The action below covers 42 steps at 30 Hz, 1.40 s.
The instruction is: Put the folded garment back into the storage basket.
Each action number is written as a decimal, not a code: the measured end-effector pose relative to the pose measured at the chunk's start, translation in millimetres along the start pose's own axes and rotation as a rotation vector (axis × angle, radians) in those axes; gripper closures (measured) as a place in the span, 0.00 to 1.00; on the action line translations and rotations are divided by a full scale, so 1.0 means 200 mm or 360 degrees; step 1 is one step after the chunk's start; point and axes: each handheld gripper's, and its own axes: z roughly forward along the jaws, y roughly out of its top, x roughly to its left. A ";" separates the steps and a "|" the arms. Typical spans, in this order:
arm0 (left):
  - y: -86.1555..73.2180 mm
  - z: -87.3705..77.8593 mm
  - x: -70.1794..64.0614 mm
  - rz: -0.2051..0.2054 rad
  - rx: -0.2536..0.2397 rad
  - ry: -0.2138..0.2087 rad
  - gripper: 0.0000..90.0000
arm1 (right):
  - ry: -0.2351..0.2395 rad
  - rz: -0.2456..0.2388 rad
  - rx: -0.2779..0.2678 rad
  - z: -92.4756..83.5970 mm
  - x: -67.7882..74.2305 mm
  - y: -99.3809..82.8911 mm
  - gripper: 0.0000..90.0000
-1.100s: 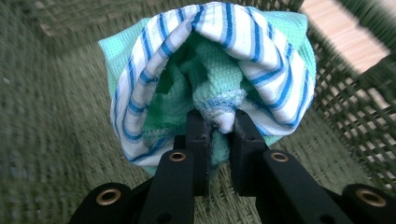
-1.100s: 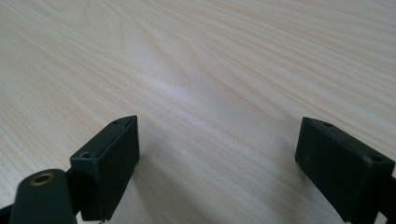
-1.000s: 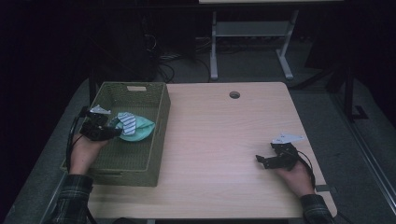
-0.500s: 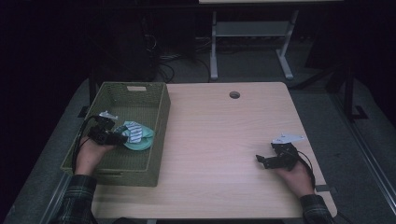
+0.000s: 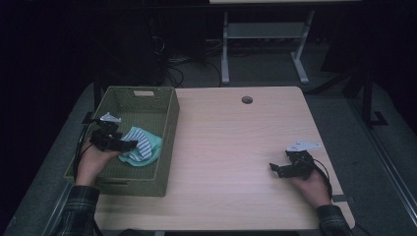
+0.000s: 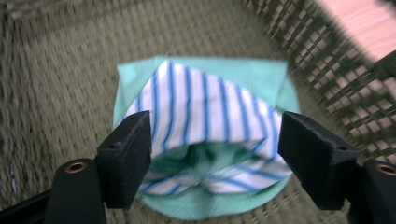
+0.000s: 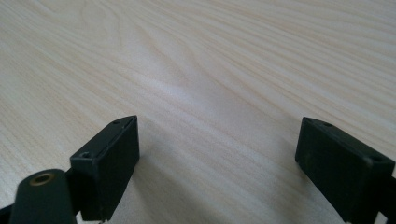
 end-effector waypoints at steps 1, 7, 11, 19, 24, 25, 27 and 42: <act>0.01 -0.01 -0.01 0.0003 -0.0021 -0.0010 0.26 | 0.0000 -0.0001 -0.0001 0.00 0.00 0.00 0.15; 0.09 -0.06 -0.13 0.0008 -0.0140 -0.0120 0.25 | -0.0001 0.0000 -0.0001 0.00 0.00 0.00 0.15; 0.15 -0.08 -0.23 0.0051 -0.0221 -0.0178 0.25 | -0.0001 0.0000 -0.0002 0.00 0.00 0.00 0.15; 0.24 -0.08 -0.43 0.0156 -0.0297 -0.0279 0.25 | -0.0001 0.0000 0.0000 0.00 0.00 0.00 0.15; 0.28 -0.06 -0.57 0.0180 -0.0360 -0.0339 0.25 | -0.0001 0.0003 -0.0003 0.00 0.00 0.00 0.15; 0.29 -0.05 -0.60 0.0183 -0.0365 -0.0352 0.25 | -0.0001 -0.0001 0.0000 0.00 0.00 0.00 0.15; 0.30 -0.03 -0.65 0.0202 -0.0371 -0.0368 0.25 | -0.0001 0.0000 -0.0002 0.00 0.00 0.00 0.15; 0.30 0.21 -0.97 0.0277 -0.0298 -0.0451 0.25 | -0.0001 0.0001 -0.0002 0.00 0.00 0.00 0.15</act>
